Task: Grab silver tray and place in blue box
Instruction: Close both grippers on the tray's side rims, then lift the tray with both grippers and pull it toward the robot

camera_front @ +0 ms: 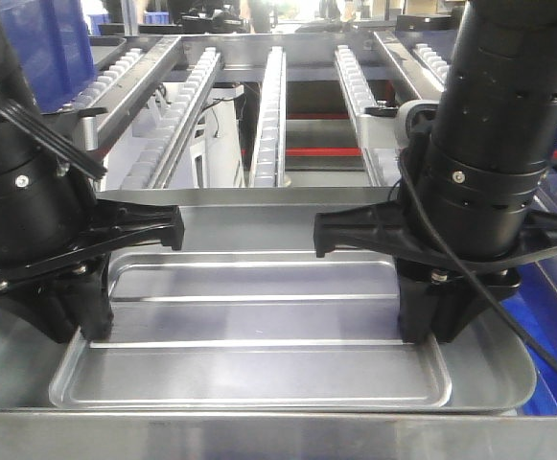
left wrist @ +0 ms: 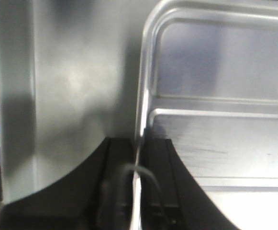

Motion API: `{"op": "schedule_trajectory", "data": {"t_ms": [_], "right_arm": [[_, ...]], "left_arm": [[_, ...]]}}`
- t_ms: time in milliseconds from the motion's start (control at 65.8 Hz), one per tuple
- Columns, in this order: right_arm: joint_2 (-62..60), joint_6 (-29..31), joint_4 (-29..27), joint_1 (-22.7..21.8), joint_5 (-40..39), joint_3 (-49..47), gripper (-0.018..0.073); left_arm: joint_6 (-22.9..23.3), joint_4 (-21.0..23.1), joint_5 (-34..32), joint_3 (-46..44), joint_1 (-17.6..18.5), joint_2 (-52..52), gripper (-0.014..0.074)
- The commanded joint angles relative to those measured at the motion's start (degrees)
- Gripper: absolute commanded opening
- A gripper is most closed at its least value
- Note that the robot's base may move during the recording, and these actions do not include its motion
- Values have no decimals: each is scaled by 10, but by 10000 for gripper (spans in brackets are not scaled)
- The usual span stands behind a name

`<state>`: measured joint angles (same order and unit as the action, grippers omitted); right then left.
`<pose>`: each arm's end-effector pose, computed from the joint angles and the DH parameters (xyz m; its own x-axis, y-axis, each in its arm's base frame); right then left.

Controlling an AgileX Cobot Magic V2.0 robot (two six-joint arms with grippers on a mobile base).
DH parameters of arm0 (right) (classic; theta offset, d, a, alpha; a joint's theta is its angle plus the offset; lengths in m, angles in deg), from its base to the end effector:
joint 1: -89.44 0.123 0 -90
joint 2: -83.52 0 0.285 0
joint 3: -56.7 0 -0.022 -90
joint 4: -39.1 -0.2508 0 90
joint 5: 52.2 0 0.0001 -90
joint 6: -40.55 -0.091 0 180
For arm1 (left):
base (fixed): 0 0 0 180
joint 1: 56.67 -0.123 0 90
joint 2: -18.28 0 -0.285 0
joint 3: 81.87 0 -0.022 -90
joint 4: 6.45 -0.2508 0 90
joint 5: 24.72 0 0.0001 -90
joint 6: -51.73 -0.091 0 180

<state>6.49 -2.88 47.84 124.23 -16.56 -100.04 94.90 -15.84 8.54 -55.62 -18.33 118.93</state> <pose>0.2574 0.1690 0.1842 -0.9507 0.0577 -0.3047 0.0219 0.9926 0.1197 0.2385 -0.1782 0.1850 -0.9438 0.0127 -0.3303 0.0591 0.9896 -0.1309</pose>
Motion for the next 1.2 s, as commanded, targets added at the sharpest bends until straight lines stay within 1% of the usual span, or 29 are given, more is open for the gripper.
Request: {"op": "schedule_trajectory", "data": {"t_ms": [0,304,486,532,592,714,760,851,942,1079,1185], "right_arm": [[-16,2,11,-4,-10,-14,60],[-17,2,3,-4,-4,-17,60],[-41,0,3,0,26,-40,61],[-53,-10,4,4,33,-40,62],[-68,-41,18,13,46,-40,71],[-95,-101,71,39,63,-40,70],[-104,-117,86,56,78,-40,70],[-121,-141,95,82,95,-38,70],[-135,-158,98,104,100,-36,70],[-158,-184,111,135,114,-30,70],[-177,-221,130,165,120,-13,70]], "left_arm": [[6,-5,7,-7,2,-10,-13],[6,0,4,-7,2,-8,-14],[6,0,39,-34,2,-31,-14],[7,1,51,-41,2,-43,-14],[7,4,71,-46,2,-58,-14],[19,3,89,-47,11,-100,-14],[25,2,93,-47,20,-115,-14],[45,-16,111,-47,42,-141,-14],[76,-43,136,-42,69,-160,-14],[136,-69,141,-16,116,-195,-14],[178,-82,143,15,150,-221,-14]]}}
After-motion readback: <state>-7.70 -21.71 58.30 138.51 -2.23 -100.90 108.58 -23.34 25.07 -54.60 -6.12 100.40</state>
